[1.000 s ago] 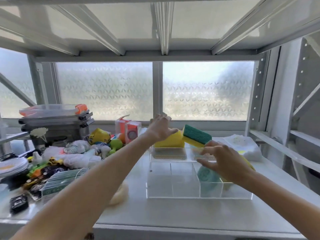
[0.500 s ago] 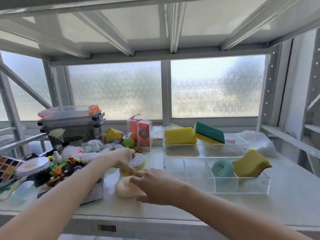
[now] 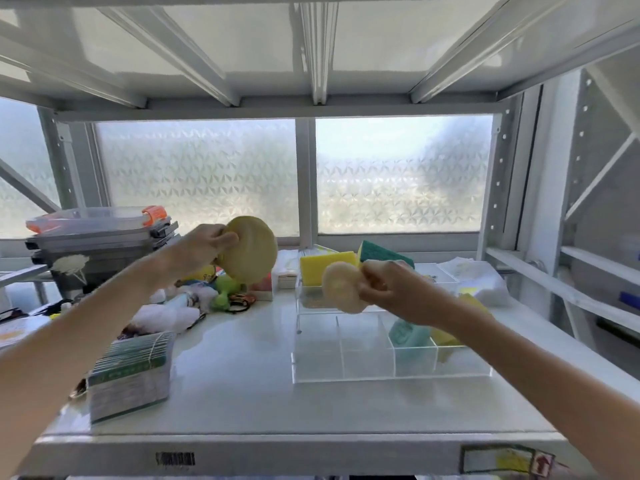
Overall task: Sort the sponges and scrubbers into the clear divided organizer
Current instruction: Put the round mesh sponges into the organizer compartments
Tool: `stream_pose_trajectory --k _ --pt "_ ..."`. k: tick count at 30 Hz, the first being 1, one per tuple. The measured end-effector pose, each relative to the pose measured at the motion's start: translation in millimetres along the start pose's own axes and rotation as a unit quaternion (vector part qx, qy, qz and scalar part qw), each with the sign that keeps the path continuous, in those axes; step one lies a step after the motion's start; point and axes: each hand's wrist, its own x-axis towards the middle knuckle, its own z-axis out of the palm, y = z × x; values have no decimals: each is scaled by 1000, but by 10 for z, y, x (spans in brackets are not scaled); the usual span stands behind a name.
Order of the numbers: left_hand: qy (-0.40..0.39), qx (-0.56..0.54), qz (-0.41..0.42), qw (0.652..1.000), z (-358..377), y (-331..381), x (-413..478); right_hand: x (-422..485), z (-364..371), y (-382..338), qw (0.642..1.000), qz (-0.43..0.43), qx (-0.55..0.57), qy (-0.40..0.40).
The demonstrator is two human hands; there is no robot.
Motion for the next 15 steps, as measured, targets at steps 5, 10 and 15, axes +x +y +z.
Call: stream_pose_trajectory --k 5,10,15 --pt "-110 -26 -67 991 407 275 -140 -52 -52 310 995 79 49 -37" --pt "-141 93 -102 980 822 81 -168 -67 188 340 993 92 1 -70" --pt "-130 111 -97 980 937 74 -117 -136 270 377 998 58 -21 -6"
